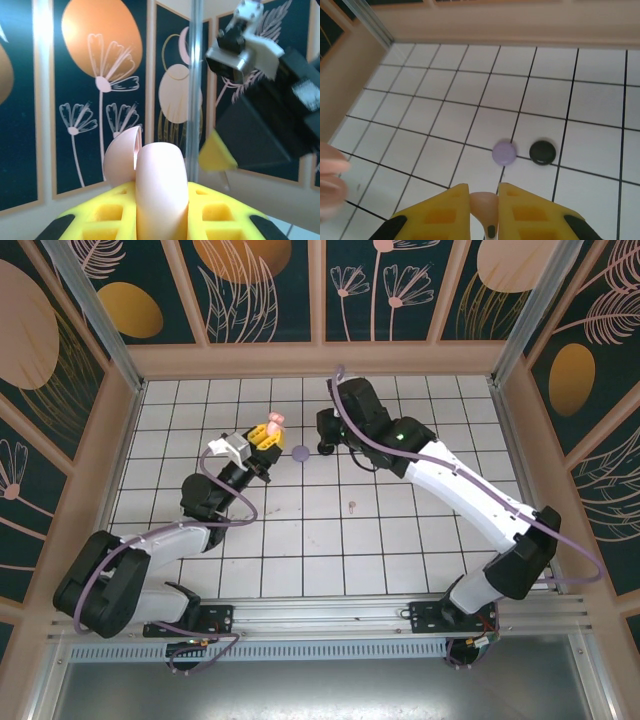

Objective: Insert the wireless bluetooth earbuds into the charging case

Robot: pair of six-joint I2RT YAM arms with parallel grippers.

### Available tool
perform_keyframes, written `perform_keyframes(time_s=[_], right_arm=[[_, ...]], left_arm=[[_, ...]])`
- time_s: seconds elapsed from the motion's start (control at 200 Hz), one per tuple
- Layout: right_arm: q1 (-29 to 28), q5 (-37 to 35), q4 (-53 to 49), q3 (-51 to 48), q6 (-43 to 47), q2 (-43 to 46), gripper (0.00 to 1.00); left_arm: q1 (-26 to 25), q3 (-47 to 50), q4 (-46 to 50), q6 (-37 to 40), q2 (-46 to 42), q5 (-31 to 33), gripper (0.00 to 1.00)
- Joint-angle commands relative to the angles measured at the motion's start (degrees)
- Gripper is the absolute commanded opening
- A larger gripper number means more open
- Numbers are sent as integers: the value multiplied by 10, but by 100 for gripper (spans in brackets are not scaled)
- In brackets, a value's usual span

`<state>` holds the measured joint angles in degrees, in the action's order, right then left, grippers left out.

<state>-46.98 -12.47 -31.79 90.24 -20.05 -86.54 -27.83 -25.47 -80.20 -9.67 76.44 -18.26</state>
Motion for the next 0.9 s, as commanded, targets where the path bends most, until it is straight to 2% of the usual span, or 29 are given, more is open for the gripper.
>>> perform_keyframes(time_s=[0.0, 0.12, 0.29, 0.415, 0.485, 0.551, 0.626, 0.756, 0.891], right_arm=[[2, -13, 27, 26, -2, 28, 17], [3, -15, 31, 33, -3, 35, 17], [5, -19, 23, 11, -7, 32, 17], [6, -6, 35, -56, -24, 31, 17], [6, 10, 49, -104, -38, 30, 17], [6, 26, 65, -155, -54, 27, 17], [4, 48, 86, -205, -71, 17, 17], [-3, 69, 115, -268, -97, -13, 16], [-10, 76, 128, -288, -113, -58, 16]], left_arm=[[-3, -19, -56, -24, 15, -55, 0], [-2, -30, -81, -60, 34, -54, 0], [-3, -46, -37, -89, 37, -38, 0], [-3, -43, 30, -130, 14, 24, 0], [-2, -50, 104, -163, -5, 80, 0], [-3, -60, 173, -169, -23, 113, 0], [-3, -61, 204, -177, -42, 144, 0], [-3, -71, 225, -182, -61, 155, 0], [-3, -91, 243, -187, -59, 143, 0]])
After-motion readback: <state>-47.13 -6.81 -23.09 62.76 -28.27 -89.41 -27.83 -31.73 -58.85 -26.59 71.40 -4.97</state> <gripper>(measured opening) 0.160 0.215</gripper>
